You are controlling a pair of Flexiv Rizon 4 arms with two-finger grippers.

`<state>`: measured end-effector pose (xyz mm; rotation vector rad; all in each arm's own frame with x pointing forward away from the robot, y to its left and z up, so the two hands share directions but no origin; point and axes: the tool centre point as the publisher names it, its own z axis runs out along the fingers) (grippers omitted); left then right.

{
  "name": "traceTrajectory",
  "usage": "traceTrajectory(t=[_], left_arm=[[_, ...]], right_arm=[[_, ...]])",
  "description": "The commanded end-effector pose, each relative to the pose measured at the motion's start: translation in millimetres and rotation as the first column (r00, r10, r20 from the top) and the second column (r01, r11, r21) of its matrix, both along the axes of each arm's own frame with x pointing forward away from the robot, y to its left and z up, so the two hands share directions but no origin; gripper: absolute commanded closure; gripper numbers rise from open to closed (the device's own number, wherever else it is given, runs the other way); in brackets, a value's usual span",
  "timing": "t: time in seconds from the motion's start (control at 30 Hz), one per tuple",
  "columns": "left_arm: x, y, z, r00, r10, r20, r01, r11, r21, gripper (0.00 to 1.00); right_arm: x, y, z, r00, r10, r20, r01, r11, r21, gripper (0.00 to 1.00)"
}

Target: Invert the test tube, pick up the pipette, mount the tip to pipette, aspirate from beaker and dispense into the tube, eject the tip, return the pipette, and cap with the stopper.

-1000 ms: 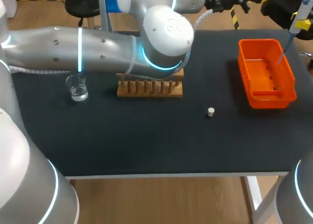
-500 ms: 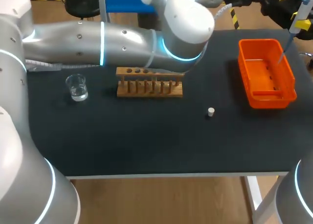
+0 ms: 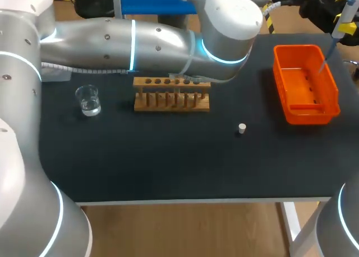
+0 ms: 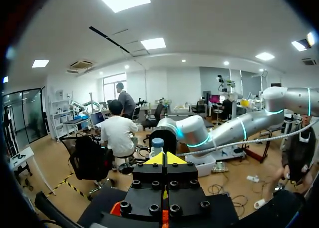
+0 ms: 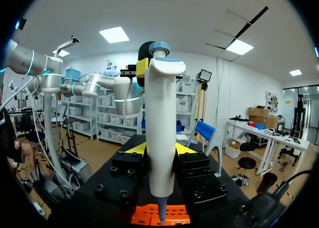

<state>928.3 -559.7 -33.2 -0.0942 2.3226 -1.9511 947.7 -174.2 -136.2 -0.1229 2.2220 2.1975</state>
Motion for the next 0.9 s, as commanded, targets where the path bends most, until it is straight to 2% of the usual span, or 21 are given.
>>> traceTrajectory(t=[0.03,0.63,0.9], left_arm=[[3.5,-7.0,-5.9,1.0,-0.008,0.017,0.01,0.99,-0.139,1.0],[15.6,-16.0,-9.9,0.998,-0.022,0.061,0.03,0.99,-0.139,1.0],[14.8,-20.4,-10.6,0.997,-0.028,0.065,0.037,0.99,-0.139,1.0]], right_arm=[[0.2,-0.4,0.7,1.0,0.001,0.001,-0.001,1.0,-0.003,1.0],[0.2,-0.4,0.7,1.0,0.001,0.001,-0.001,1.0,-0.003,1.0],[0.2,-0.4,0.7,1.0,0.001,0.001,-0.001,1.0,-0.003,1.0]])
